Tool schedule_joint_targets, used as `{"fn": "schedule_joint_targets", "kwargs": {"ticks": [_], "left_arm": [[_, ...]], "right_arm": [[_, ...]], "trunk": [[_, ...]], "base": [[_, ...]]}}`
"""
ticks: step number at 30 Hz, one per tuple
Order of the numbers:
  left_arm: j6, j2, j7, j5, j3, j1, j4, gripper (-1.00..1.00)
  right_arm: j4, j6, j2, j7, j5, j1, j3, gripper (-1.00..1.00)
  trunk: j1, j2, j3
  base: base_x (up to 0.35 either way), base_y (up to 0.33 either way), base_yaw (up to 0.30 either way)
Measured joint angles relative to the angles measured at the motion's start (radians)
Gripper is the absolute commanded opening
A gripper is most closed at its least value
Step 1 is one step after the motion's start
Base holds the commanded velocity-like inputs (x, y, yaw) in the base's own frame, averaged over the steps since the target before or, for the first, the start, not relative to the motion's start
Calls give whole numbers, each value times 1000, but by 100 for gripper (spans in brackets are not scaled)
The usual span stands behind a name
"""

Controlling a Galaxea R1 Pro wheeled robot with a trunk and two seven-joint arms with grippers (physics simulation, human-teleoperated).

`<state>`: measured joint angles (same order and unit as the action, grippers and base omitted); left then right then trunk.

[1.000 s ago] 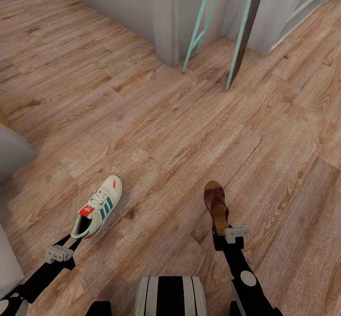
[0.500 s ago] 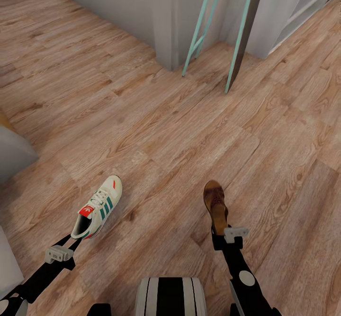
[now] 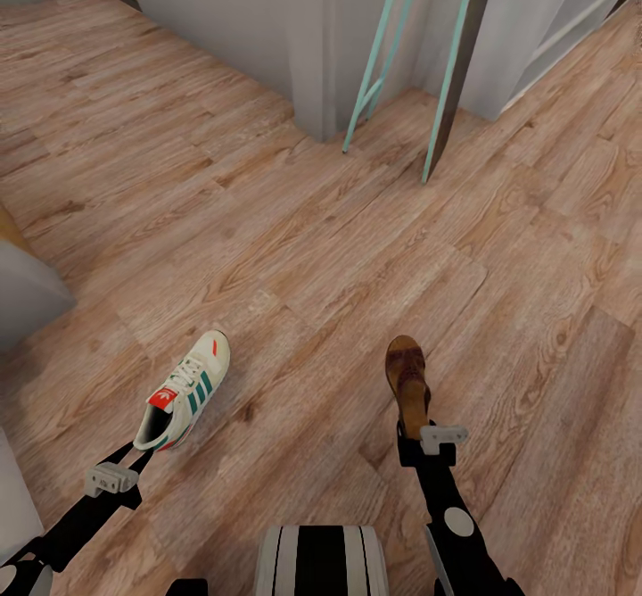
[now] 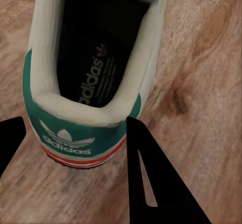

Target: Pick up the two gym shoes and the two sandals from the corridor floor and place them onto the hallstand (shoe rack) in the corridor, making sure they are on the rack and not on the floor. Arrange them so the two gym shoes are next to each other and the two sandals are next to each other.

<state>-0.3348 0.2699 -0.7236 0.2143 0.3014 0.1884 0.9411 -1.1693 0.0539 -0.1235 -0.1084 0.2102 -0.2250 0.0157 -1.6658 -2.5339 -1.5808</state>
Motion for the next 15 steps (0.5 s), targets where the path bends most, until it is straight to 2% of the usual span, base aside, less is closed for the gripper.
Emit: {"fn": "schedule_joint_targets", "kwargs": {"ticks": [9,10,11,12,13,15], "left_arm": [[-1,-2,4,-1,0,0,-1,-100],[-3,-3,6,-2,0,0,-1,-100],[-3,-3,6,-2,0,0,-2,-100],[-4,-4,6,-3,0,0,-2,-100],[-5,-6,10,-5,0,0,-3,-100],[-6,-8,18,-8,-1,0,-3,-100]], "right_arm": [[-22,-9,7,0,-1,1,4,-100],[-23,-12,25,3,0,2,11,-100],[-23,-12,25,4,0,2,10,-100],[-23,-12,37,5,-1,3,15,-100],[-22,-12,68,8,-3,7,24,-100],[-22,-12,106,15,-4,12,30,-100]], "trunk": [[0,0,14],[0,0,16],[0,0,17],[0,0,19],[0,0,20],[0,0,23]], "base": [[0,0,0],[0,0,0],[0,0,0],[0,0,0],[0,0,0],[0,0,0]]}}
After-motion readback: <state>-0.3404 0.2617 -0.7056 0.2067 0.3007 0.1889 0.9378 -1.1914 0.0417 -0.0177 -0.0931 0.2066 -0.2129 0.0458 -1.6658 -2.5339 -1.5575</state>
